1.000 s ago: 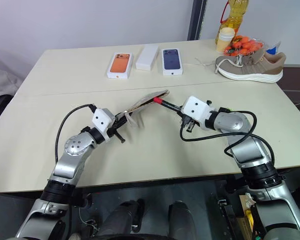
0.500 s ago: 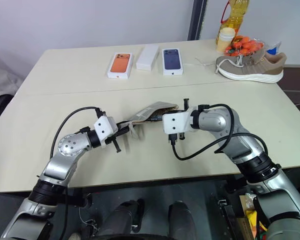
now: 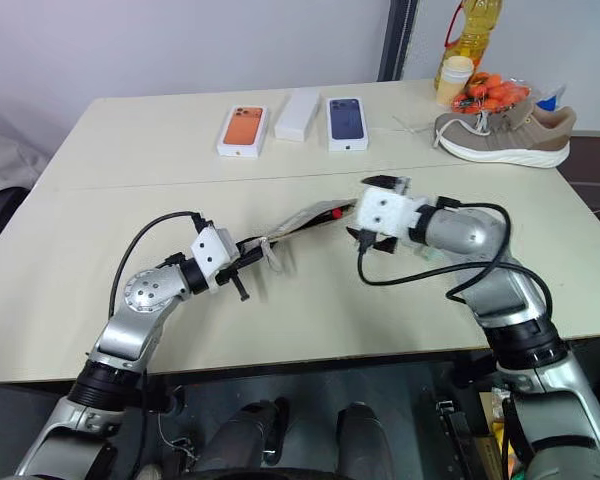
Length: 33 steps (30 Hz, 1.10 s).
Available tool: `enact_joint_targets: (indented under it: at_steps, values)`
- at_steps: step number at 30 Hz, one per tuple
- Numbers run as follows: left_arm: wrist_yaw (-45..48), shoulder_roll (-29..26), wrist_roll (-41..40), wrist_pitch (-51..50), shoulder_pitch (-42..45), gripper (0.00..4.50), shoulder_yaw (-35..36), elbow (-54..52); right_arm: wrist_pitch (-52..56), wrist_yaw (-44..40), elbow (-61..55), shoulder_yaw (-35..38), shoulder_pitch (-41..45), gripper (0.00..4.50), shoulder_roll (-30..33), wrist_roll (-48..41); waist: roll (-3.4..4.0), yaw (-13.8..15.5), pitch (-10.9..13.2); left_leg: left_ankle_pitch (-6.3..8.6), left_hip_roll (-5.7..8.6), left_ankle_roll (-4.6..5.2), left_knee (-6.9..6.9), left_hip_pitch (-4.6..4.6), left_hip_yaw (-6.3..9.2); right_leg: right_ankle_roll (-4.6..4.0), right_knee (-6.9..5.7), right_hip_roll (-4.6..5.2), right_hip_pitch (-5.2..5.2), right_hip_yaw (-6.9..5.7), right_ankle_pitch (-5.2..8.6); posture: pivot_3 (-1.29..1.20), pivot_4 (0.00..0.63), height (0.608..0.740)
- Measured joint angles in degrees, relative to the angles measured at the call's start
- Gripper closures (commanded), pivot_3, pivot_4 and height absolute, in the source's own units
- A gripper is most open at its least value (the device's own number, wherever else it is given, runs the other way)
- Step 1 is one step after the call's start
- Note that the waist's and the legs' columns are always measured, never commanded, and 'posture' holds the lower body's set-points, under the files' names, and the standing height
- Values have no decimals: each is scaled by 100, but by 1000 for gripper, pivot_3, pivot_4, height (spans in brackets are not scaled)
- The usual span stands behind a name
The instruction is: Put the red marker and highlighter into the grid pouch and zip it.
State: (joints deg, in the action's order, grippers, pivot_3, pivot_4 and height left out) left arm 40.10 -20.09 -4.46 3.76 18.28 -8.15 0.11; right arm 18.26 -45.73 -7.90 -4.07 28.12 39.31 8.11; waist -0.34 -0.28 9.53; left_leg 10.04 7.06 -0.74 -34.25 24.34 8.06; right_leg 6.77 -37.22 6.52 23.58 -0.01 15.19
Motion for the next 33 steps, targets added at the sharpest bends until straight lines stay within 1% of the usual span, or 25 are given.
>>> enact_joint_targets:
  at_steps: [1, 2, 3, 4, 5, 6, 8, 10, 13, 17, 18, 20, 24, 25, 26, 28, 30, 33]
  values:
    - [-122, 110, 13, 1, 9, 4500, -2, 68, 476, 153, -28, 290, -176, 67, -103, -177, 0, 1, 0, 0, 0, 0, -1, 0, 0, 0, 0, 0, 0, 0, 0, 0, 150, 740]
    - [-187, 161, 22, 3, 16, 4500, -2, 116, 752, 245, -32, 432, -242, 67, -161, -264, 0, 2, 0, 0, 0, 0, -1, 0, 0, 0, -1, 0, 0, 0, 0, 0, 150, 740]
    - [-310, 254, 65, 12, 72, 4500, -6, 240, 1441, 479, -63, 799, -291, 67, -405, -450, 0, 0, 0, 0, 0, 0, -1, -2, 1, 0, -2, -1, -1, 0, 0, 0, 150, 740]
    - [-344, 288, 81, 14, 91, 4500, -11, 273, 1650, 556, -67, 904, -300, 67, -458, -495, 1, -8, 0, 0, 0, 0, -1, -2, 0, 0, -3, -1, 0, 0, 0, 0, 150, 740]
    - [-405, 348, 119, 28, 132, 4500, -16, 353, 2088, 727, -87, 1097, -303, 67, -579, -577, 1, -11, -1, 0, -1, 0, -1, -4, 0, 0, -3, -1, -1, 0, 0, 0, 150, 740]
    - [-454, 420, 150, 52, 200, 4500, -22, 471, 2646, 1100, -117, 1394, -286, 67, -821, -610, 0, -7, -1, 0, -1, 0, -1, -4, 1, 0, -4, -1, -2, 0, 0, 0, 150, 740]
    - [-534, 521, 168, 86, 274, 4500, -34, 614, 3386, 1843, -126, 1721, -243, 67, -1202, -492, 2, -10, -2, 0, 0, 0, -1, -3, -1, 0, -4, 0, 0, 1, 0, 0, 150, 740]
    - [-543, 573, 183, 139, 290, 4500, -45, 702, 3870, 2388, -135, 1932, -168, 67, -1493, -421, 2, -21, -2, 0, 0, 0, 0, -3, -2, 0, -5, 0, 1, 1, 0, 0, 150, 740]
    - [-544, 646, 212, 210, 358, 4500, -106, 888, 4537, 3288, -139, 2382, 116, 67, -2135, -364, 5, -30, -3, 0, 1, 0, 0, -3, -2, 0, -10, 0, 4, 1, -1, 0, 150, 740]
    - [-543, 674, 228, 279, 450, 4500, -154, 984, 5056, 4004, -138, 2757, 279, 67, -2697, -352, 7, -27, -4, -1, 4, 0, 0, -3, -2, 0, -9, 1, 2, 1, -1, 0, 150, 740]
    - [-544, 673, 230, 295, 450, 4500, -154, 994, 5140, 4069, -137, 2769, 277, 302, -2748, -393, 7, -30, -4, -1, 4, 0, 0, -3, -3, 0, -9, 2, 3, 2, -1, 0, 150, 740]
    - [-556, 673, 245, 303, 450, 4500, -155, 1009, 5230, 4124, -138, 2773, 277, 952, -2825, -471, 7, -40, -4, -1, 4, 1, 0, -3, -3, 0, -10, 1, 3, 2, -1, 0, 150, 740]
    - [-591, 671, 252, 310, 450, 4500, -154, 1008, 5276, 4171, -138, 2725, 277, 2927, -2838, -597, 8, -44, -5, -1, 4, 1, 0, -4, -3, 0, -11, 1, 3, 1, -1, 0, 150, 740]
    - [-606, 666, 251, 311, 448, 4500, -153, 1007, 5272, 4184, -134, 2719, 283, 3548, -2837, -639, 7, -46, -5, -1, 4, 1, 0, -4, -3, 0, -11, 1, 3, 1, -1, 0, 150, 740]
    - [-630, 655, 251, 311, 447, 4500, -151, 1006, 5264, 4183, -123, 2707, 301, 3663, -2832, -684, 8, -48, -5, -1, 4, 1, 0, -4, -3, 0, -11, 0, 3, 1, -1, 0, 150, 740]
    - [-653, 644, 251, 311, 446, 4500, -148, 1004, 5219, 4136, -77, 2627, 350, 3657, -2781, -737, 8, -51, -5, -1, 3, 1, 0, -5, -3, 0, -12, 0, 3, 1, -1, 0, 150, 740]
    - [-658, 612, 250, 311, 445, 4500, -142, 998, 4909, 3851, -66, 2240, 340, 3657, -2402, -783, 9, -56, -4, -1, 4, 1, 0, -4, -6, 0, -11, 0, 3, 1, -1, 0, 150, 740]
    - [-660, 544, 247, 321, 446, 4500, -88, 994, 4041, 3195, -148, 1329, 230, 3657, -1614, -742, 9, -68, -4, 0, 1, 1, 2, -7, -6, 2, -10, -2, 1, -1, 1, 0, 150, 740]
